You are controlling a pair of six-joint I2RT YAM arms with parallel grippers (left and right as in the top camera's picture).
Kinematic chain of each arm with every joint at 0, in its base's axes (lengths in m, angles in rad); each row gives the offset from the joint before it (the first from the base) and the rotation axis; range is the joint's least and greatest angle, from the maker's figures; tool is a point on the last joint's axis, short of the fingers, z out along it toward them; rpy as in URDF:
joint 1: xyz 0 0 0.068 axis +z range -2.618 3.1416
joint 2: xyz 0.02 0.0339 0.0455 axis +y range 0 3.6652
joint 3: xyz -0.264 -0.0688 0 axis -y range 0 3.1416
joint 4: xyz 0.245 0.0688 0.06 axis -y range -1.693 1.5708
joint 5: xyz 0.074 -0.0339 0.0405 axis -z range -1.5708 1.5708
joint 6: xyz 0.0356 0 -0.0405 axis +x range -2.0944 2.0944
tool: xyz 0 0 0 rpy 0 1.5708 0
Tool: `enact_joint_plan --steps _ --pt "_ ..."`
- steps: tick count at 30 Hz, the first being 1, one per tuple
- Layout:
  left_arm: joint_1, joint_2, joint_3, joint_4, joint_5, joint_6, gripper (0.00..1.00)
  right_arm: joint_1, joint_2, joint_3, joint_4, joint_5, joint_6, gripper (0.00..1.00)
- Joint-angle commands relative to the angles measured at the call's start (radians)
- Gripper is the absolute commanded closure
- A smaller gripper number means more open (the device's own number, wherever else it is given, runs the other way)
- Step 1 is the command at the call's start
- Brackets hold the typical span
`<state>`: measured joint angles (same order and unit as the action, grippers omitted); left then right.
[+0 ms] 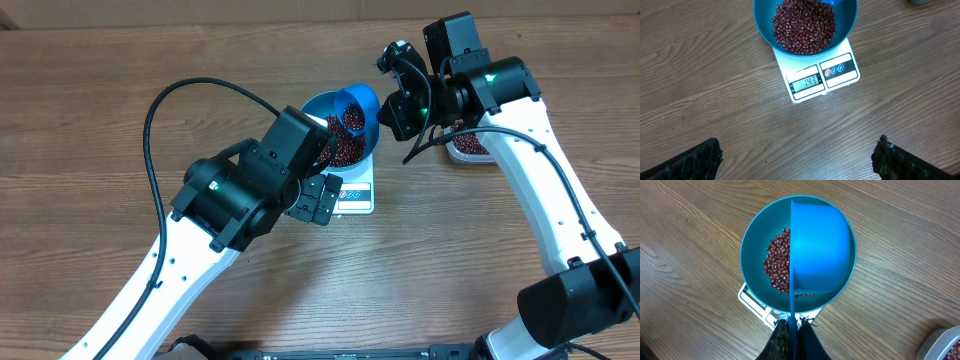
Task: Scoop item into bowl and weigh 150g on scale
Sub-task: 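Hold the scoop tilted over the bowl, trickling beans in gradually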
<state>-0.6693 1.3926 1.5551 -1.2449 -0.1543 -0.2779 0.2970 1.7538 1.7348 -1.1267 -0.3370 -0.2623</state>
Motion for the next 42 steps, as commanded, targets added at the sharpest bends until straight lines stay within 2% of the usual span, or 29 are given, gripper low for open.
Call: enact_joint_plan --steps 1,16,21,25,27,28,30,33,42 --pt "0.002 0.002 0.02 0.0 -0.006 0.019 0.0 0.003 -0.024 0.026 0.005 -0.016 0.004 0.96" --pt "0.002 0.002 0.02 0.0 -0.006 0.019 0.0 0.003 -0.024 0.026 0.008 -0.02 0.033 0.96" --pt "0.002 0.002 0.02 0.0 -0.006 0.019 0.0 0.003 -0.024 0.026 0.023 -0.021 0.102 0.96" --pt "0.002 0.002 0.02 0.0 -0.006 0.019 0.0 0.026 -0.024 0.026 -0.005 -0.022 0.001 0.96" --pt "0.002 0.002 0.02 0.0 -0.006 0.019 0.01 0.026 -0.024 0.026 0.035 0.066 0.156 0.96" --pt "0.002 0.002 0.02 0.0 -0.006 0.019 0.01 0.024 -0.024 0.026 0.042 0.071 0.178 0.96" --pt "0.002 0.002 0.02 0.0 -0.006 0.019 0.01 0.024 -0.024 0.026 0.041 0.055 0.167 0.96" --pt "0.002 0.002 0.02 0.0 -0.006 0.019 0.01 0.031 -0.024 0.026 0.017 0.001 0.067 0.96" --pt "0.002 0.002 0.02 0.0 -0.006 0.019 0.0 0.033 -0.024 0.026 0.018 0.005 0.075 0.96"
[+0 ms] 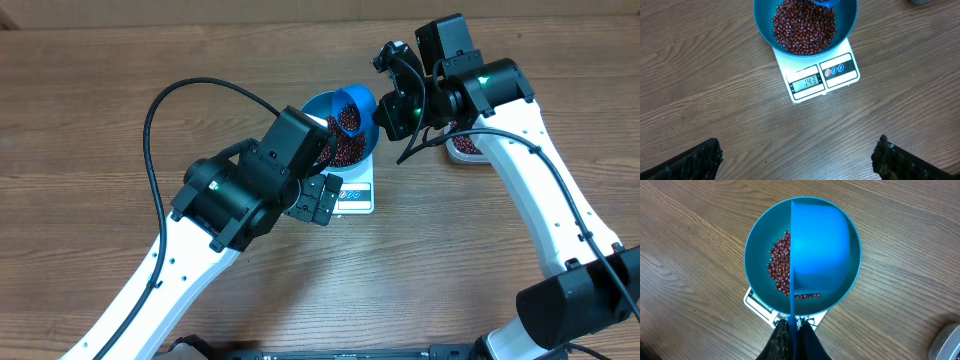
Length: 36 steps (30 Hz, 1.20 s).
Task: Scoop item into bowl and weigh 150g on scale
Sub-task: 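Hold the scoop tilted over the bowl, trickling beans in gradually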
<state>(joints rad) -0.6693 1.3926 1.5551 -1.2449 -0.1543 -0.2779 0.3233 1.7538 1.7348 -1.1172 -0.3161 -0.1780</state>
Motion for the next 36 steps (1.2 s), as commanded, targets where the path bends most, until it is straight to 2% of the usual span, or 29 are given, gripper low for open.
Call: enact_joint_plan --steps 1,22,25,27,30,32,34,36 --pt "0.002 0.002 0.02 0.0 -0.006 0.019 0.0 0.007 -0.024 0.026 0.008 -0.016 -0.009 0.96" --pt "0.002 0.002 0.02 0.0 -0.006 0.019 0.0 0.013 -0.024 0.026 0.004 -0.043 0.023 0.96" --pt "0.002 0.002 0.02 0.0 -0.006 0.019 0.01 0.022 -0.024 0.026 -0.024 -0.064 -0.067 0.96" --pt "0.002 0.002 0.02 0.0 -0.006 0.019 0.0 0.024 -0.024 0.026 -0.009 -0.012 -0.033 0.96" --pt "0.002 0.002 0.02 0.0 -0.006 0.019 0.0 0.023 -0.024 0.026 0.023 0.053 0.097 0.96" --pt "0.002 0.002 0.02 0.0 -0.006 0.019 0.0 0.023 -0.024 0.026 0.018 0.03 0.071 0.96" --pt "0.002 0.002 0.02 0.0 -0.006 0.019 0.0 0.034 -0.024 0.026 -0.01 -0.03 -0.042 0.96" --pt "0.002 0.002 0.02 0.0 -0.006 0.019 0.0 0.037 -0.024 0.026 -0.012 -0.012 -0.032 0.96"
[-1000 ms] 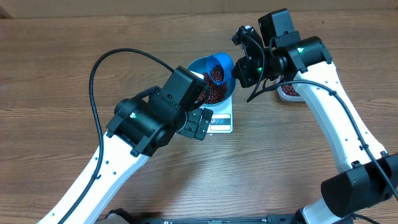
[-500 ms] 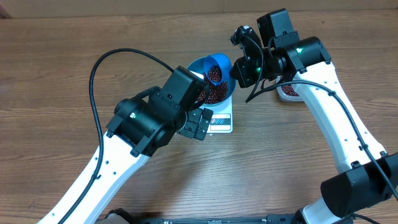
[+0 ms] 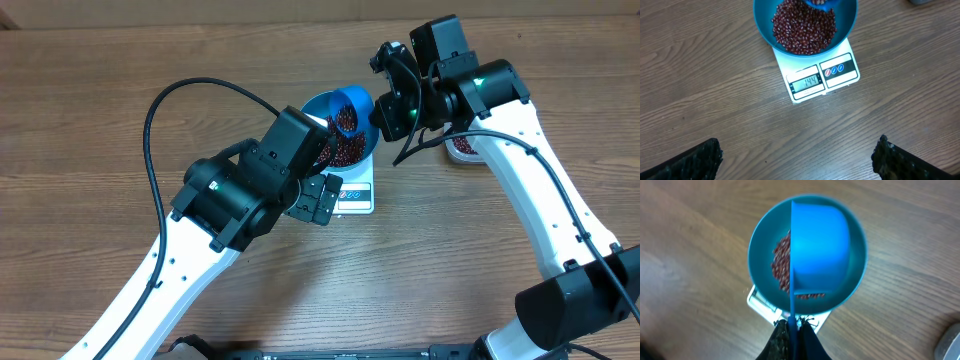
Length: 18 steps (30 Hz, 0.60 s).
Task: Scoop item into bowl and weigh 150g on scale
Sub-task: 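Hold the scoop tilted over the bowl, trickling beans in gradually, then tip the blue scoop further over the teal bowl with the right gripper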
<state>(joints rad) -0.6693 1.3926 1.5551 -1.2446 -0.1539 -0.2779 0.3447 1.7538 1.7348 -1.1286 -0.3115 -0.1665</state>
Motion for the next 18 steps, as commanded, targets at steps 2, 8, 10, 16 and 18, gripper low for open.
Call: enact_joint_plan --steps 2,8,10,16,18 --pt "0.002 0.002 0.02 0.0 -0.006 0.019 0.0 0.016 -0.024 0.026 0.001 -0.007 -0.024 0.96" --pt "0.002 0.002 0.02 0.0 -0.006 0.019 0.0 0.026 -0.024 0.026 -0.028 -0.032 -0.098 0.96" --pt "0.002 0.002 0.02 0.0 -0.006 0.019 0.0 0.025 -0.024 0.026 -0.009 0.017 -0.027 0.96" --pt "0.002 0.002 0.02 0.0 -0.006 0.019 0.0 0.025 -0.024 0.026 0.024 0.06 0.062 0.96" --pt "0.002 0.002 0.02 0.0 -0.006 0.019 0.0 0.025 -0.024 0.026 0.02 0.06 0.062 0.96"
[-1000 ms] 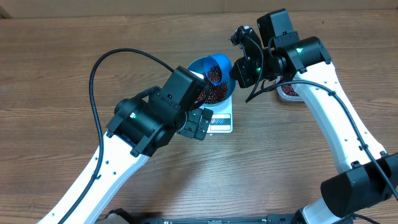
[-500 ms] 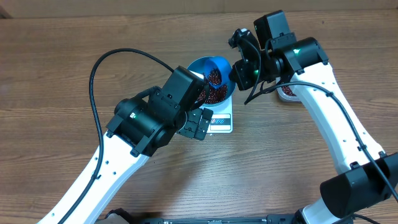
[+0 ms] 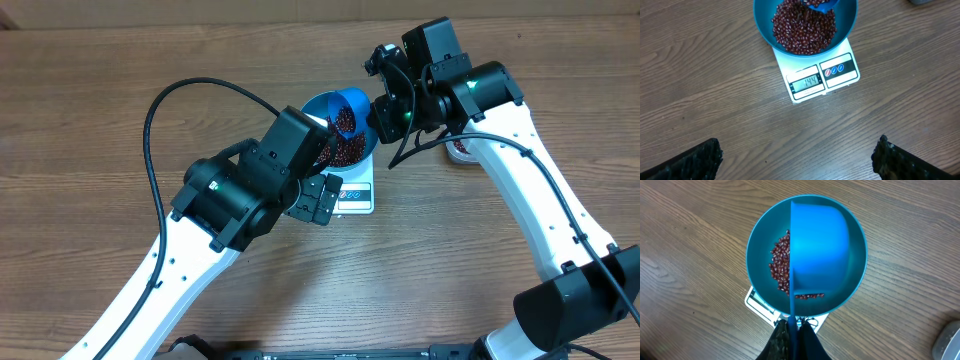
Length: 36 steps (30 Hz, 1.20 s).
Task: Scoop item into bowl and weigh 150g on scale
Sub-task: 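Tip the blue scoop further over the teal bowl with the right gripper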
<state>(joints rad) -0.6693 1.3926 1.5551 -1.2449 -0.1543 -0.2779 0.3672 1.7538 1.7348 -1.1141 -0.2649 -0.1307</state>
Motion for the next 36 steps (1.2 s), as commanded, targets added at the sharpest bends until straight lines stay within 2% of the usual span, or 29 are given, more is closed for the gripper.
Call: enact_joint_plan --steps 1,17,22,36 --pt "0.002 0.002 0.02 0.0 -0.006 0.019 0.0 0.002 -0.024 0.026 0.005 0.014 0.026 0.96" --pt "0.002 0.002 0.02 0.0 -0.006 0.019 0.01 0.002 -0.024 0.026 0.005 0.016 0.026 0.96" --pt "0.002 0.002 0.02 0.0 -0.006 0.019 0.0 0.027 -0.024 0.026 0.002 0.156 0.027 0.96" --pt "0.002 0.002 0.02 0.0 -0.006 0.019 0.0 0.037 -0.024 0.026 0.01 0.035 0.03 0.96"
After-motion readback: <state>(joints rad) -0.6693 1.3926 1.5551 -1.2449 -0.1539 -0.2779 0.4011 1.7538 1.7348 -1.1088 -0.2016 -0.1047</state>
